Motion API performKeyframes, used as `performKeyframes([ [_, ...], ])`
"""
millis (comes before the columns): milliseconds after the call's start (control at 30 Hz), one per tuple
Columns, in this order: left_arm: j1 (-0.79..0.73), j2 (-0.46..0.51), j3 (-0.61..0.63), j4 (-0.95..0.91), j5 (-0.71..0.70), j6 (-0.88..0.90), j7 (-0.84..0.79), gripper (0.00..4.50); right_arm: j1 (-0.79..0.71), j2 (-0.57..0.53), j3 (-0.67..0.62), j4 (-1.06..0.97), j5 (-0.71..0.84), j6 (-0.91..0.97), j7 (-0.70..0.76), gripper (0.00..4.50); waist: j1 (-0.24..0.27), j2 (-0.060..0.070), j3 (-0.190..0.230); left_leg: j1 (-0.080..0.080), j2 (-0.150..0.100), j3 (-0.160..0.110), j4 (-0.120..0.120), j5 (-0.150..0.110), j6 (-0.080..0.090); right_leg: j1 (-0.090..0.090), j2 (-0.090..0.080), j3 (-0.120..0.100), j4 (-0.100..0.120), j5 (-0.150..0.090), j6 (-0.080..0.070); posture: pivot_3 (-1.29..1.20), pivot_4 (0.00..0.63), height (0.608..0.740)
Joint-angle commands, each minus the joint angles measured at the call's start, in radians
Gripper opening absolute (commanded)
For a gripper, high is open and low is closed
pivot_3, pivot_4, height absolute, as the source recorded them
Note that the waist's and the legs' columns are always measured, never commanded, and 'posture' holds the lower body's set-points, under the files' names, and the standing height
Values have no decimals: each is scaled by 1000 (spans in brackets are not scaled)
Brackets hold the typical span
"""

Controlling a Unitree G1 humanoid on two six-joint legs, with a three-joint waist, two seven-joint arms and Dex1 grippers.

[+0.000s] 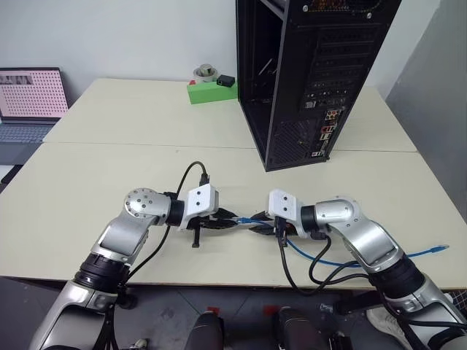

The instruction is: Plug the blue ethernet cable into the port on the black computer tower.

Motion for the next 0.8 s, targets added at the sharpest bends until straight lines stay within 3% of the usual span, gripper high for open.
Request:
performKeyframes([
  [33, 19, -17, 12, -4, 17, -119, 23, 265, 0, -58, -61, -71, 45, 13, 48, 2040, 0, 0, 0, 0, 0, 0, 0, 0, 0, 0, 0, 0, 0, 0, 0, 0, 150, 740],
  [233, 60, -48, 4, 101, 165, -599, 138, 264, 64, -117, -240, -181, 248, 204, 56, 3524, 4, 0, 0, 0, 0, 0, 0, 0, 0, 0, 0, 0, 0, 0, 0, 0, 150, 740],
  [467, 9, -67, 59, 322, 481, -1223, 482, 263, 124, -19, -372, -243, 439, 425, -81, 3560, 5, 0, 0, 1, 0, 0, 0, 0, 0, 1, 0, 0, 0, 0, 0, 0, 150, 740],
  [800, -29, -63, 90, 398, 676, -1390, 773, 262, 118, 90, -359, -220, 523, 502, -201, 3560, 5, 0, 0, 1, 0, 0, 0, 0, 0, 1, 0, 0, 0, 1, 1, 0, 150, 740],
])
